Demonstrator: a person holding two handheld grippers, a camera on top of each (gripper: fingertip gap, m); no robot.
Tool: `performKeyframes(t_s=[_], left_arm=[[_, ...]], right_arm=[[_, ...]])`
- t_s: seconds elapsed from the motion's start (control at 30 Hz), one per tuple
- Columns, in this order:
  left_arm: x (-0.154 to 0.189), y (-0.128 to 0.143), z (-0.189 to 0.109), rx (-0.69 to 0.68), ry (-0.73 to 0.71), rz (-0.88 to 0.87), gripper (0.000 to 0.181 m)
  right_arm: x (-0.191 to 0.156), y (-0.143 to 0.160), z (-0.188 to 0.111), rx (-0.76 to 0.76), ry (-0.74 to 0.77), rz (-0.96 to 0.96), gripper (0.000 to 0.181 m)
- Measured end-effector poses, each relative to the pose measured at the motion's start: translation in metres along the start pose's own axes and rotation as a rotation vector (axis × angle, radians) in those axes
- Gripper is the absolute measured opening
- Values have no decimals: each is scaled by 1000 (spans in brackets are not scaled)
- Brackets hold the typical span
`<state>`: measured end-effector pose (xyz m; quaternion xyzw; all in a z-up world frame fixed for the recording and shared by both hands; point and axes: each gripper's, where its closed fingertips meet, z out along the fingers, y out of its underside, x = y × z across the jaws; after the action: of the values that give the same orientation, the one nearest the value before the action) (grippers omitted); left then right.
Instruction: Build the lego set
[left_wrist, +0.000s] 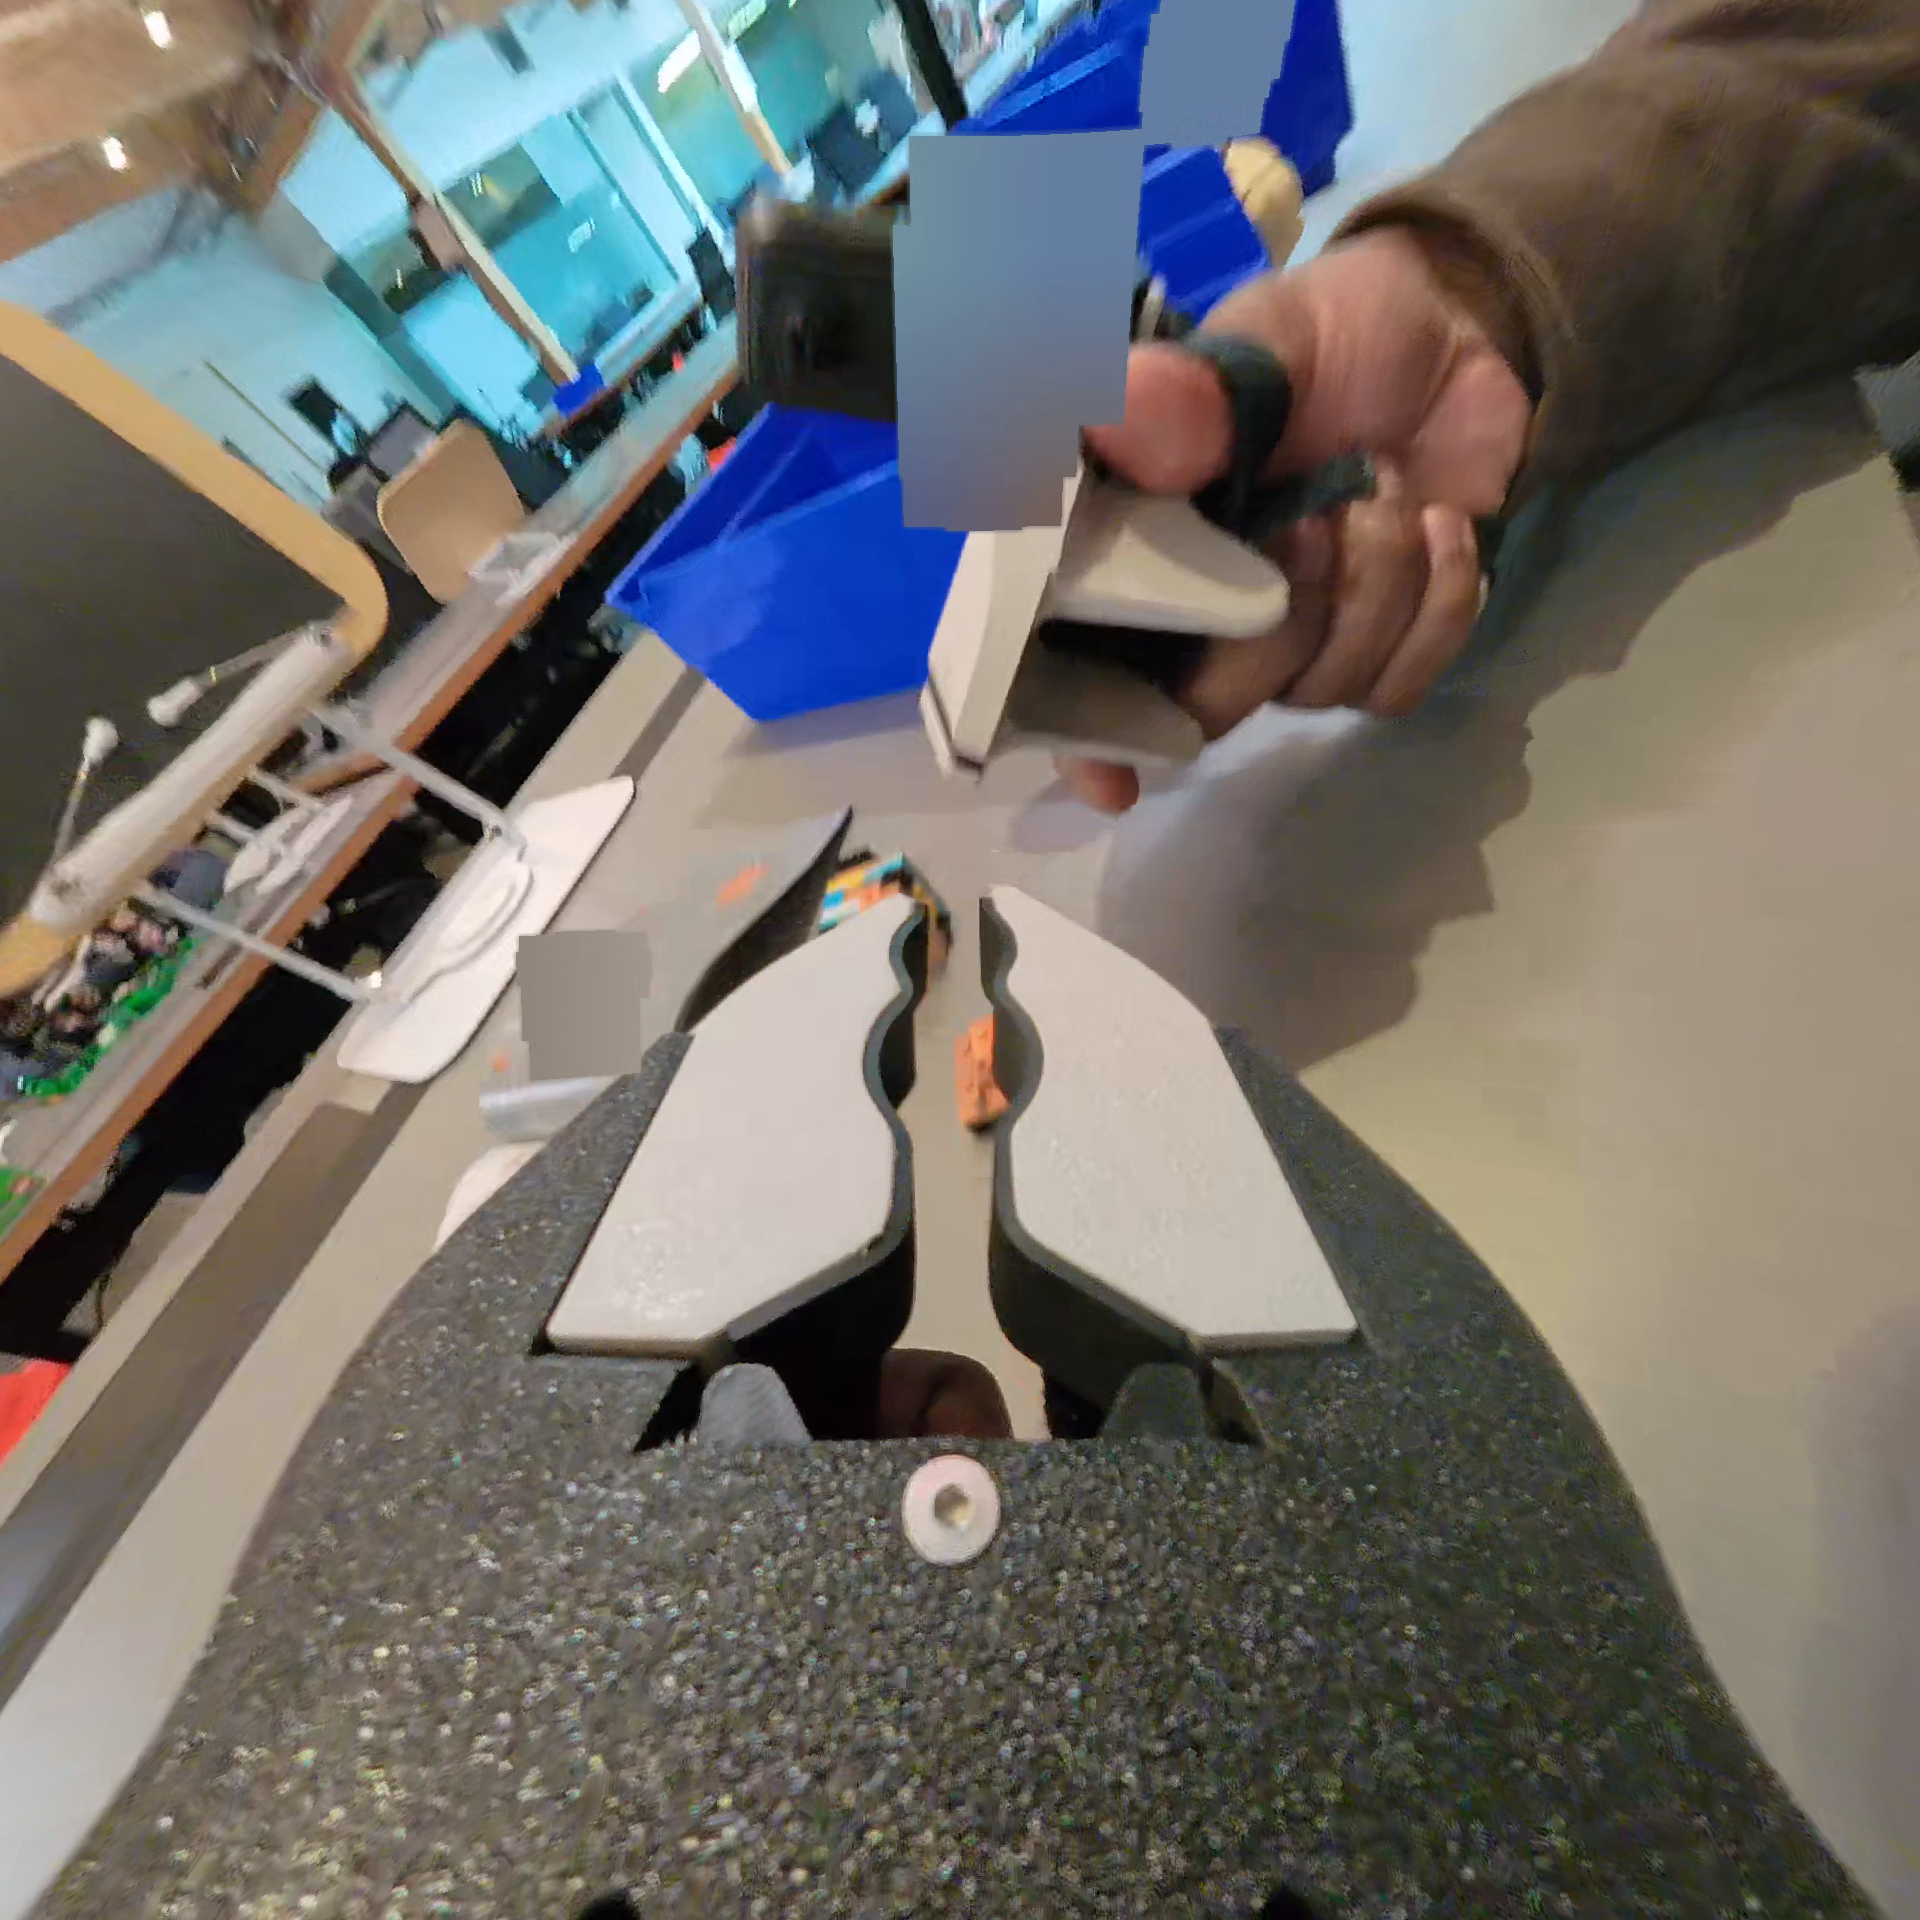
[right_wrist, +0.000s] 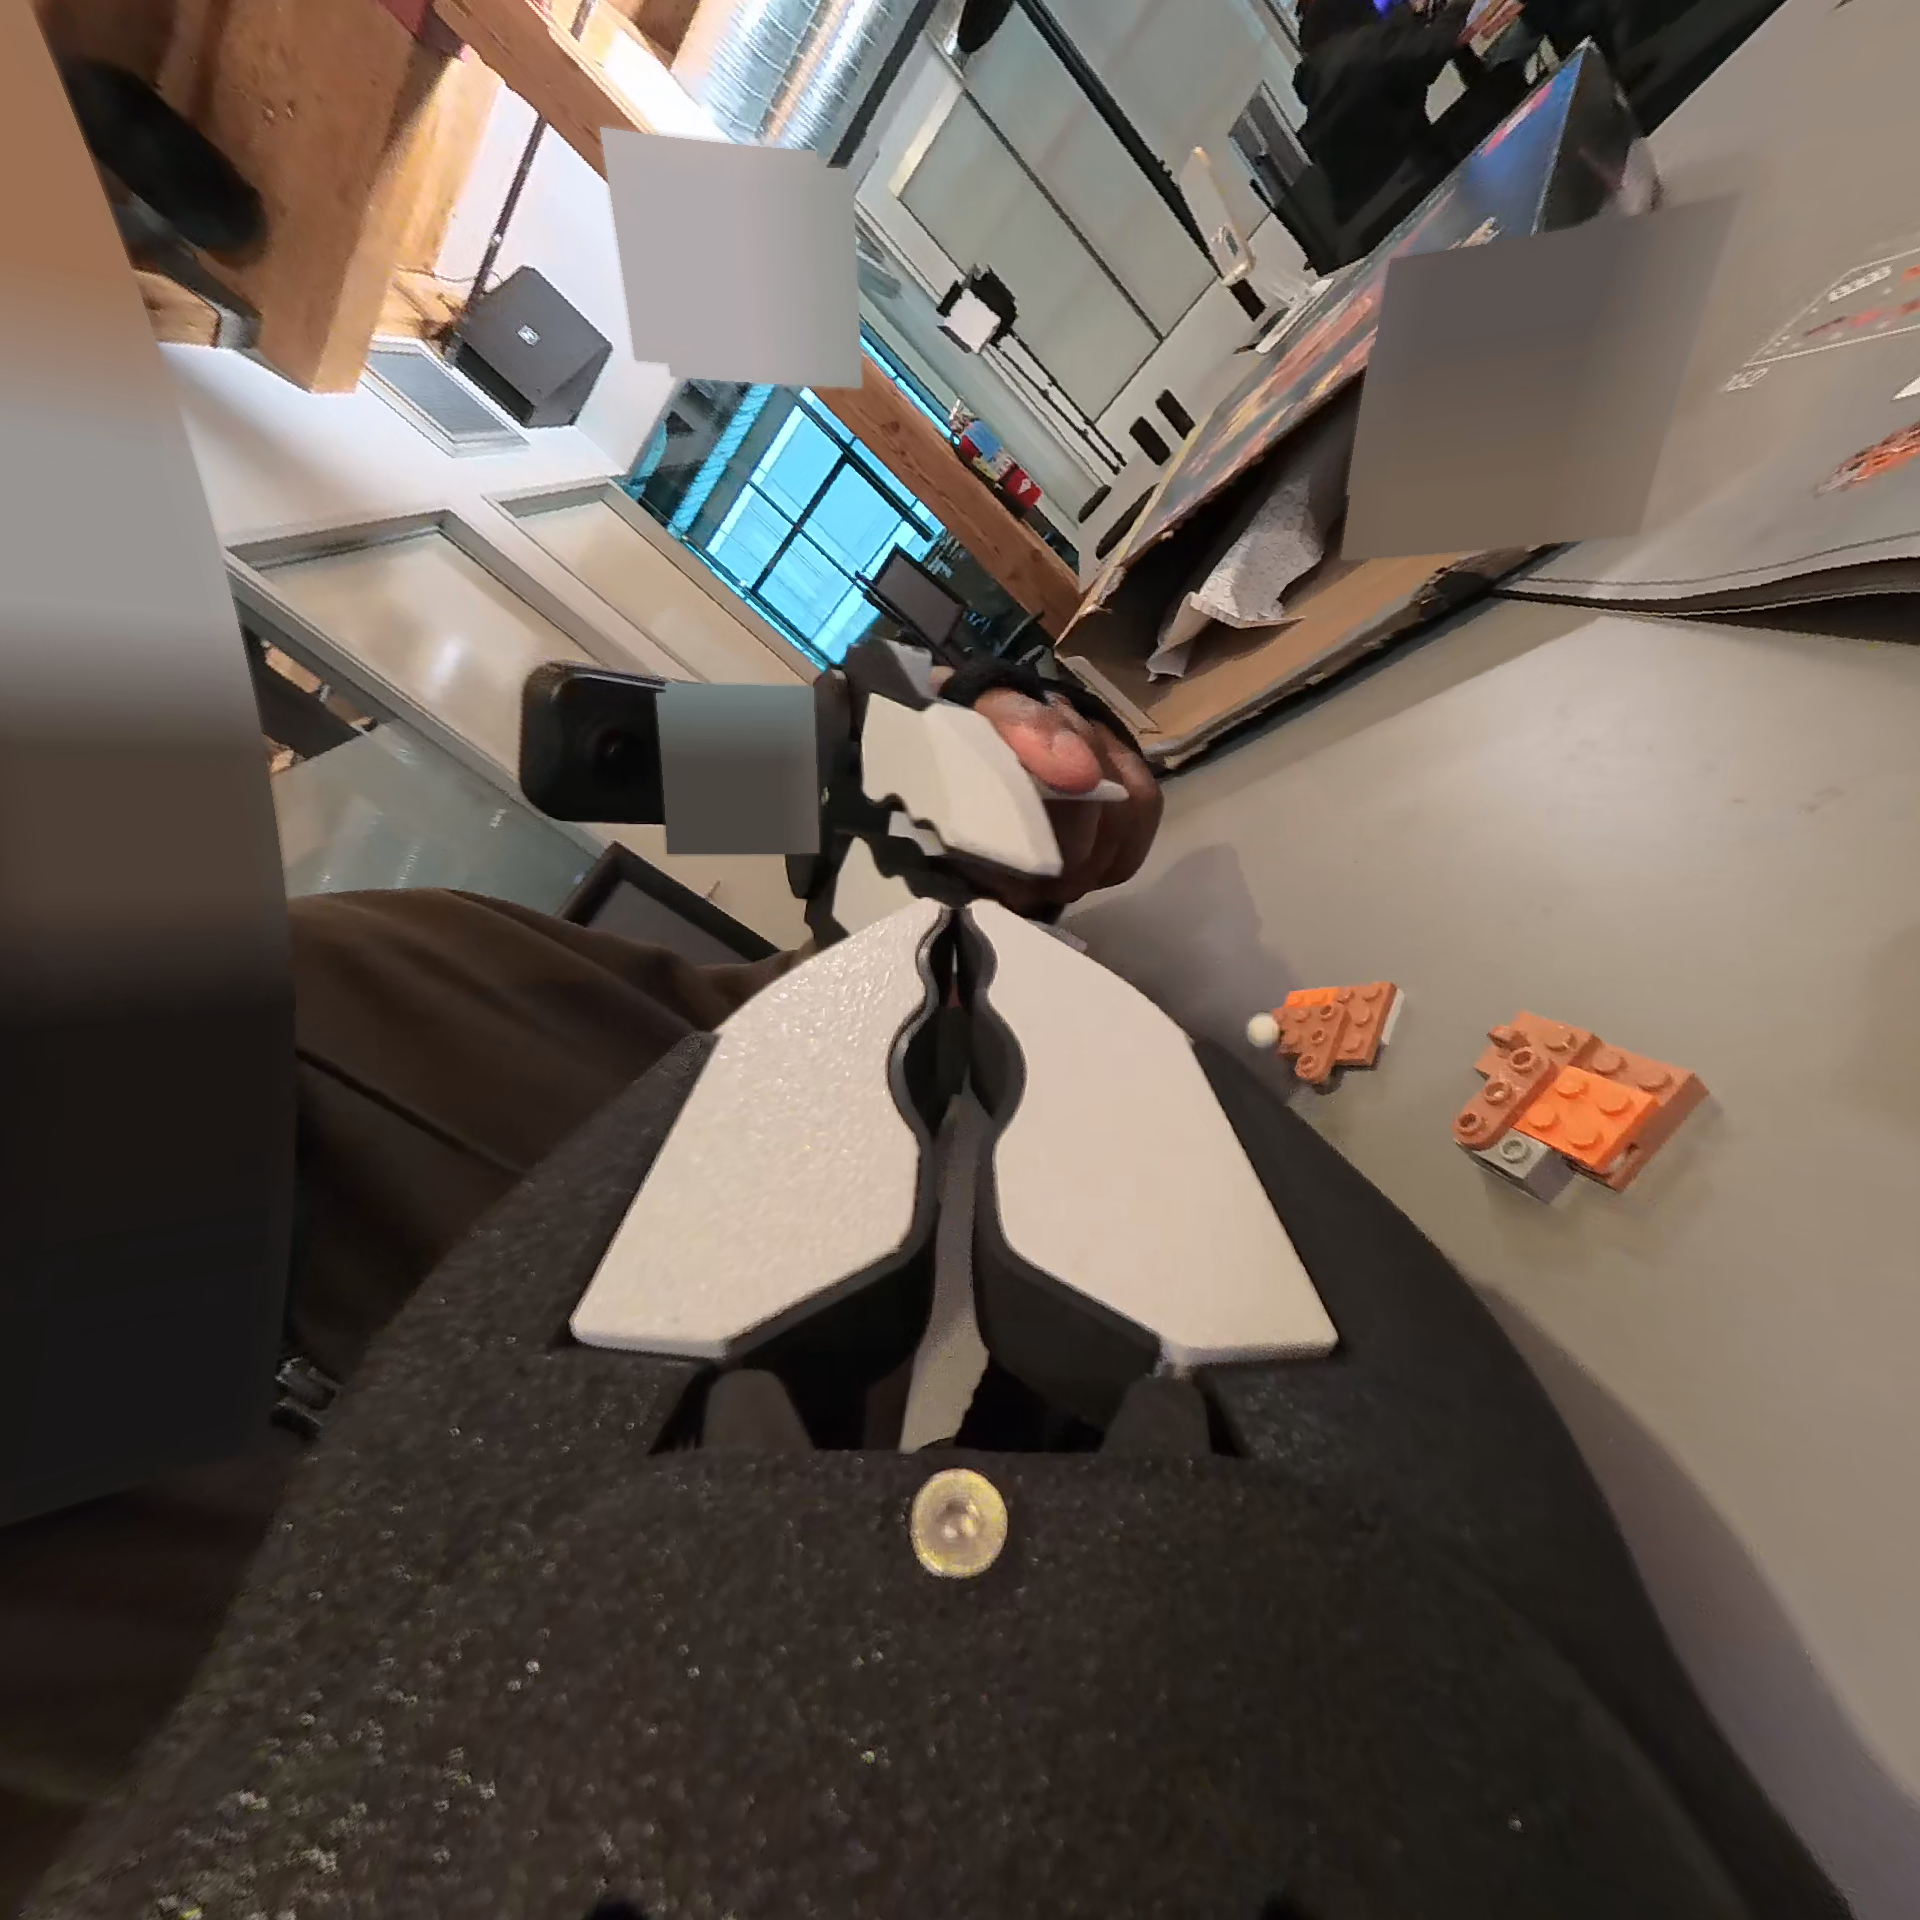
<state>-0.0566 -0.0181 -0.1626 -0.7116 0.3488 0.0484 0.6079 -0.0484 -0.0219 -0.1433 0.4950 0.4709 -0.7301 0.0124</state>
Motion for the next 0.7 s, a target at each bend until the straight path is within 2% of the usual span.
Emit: performKeyframes(t_s=[0.13, 0.33, 0.47, 0.6, 0.7], left_arm=[[-6, 25, -13, -83, -58, -77, 12], [-22, 64, -57, -222, -234, -205, 16], [-37, 91, -94, -355, -363, -351, 16], [-52, 137, -115, -565, -457, -536, 18], [-62, 158, -128, -687, -516, -554, 20]], right_arm=[[9, 5, -11, -32, 97, -94, 0], [27, 23, -28, -103, 220, -203, 0], [28, 27, -29, -119, 216, -213, 0], [27, 29, -28, -131, 206, -219, 0], [25, 30, -28, -134, 198, -233, 0]])
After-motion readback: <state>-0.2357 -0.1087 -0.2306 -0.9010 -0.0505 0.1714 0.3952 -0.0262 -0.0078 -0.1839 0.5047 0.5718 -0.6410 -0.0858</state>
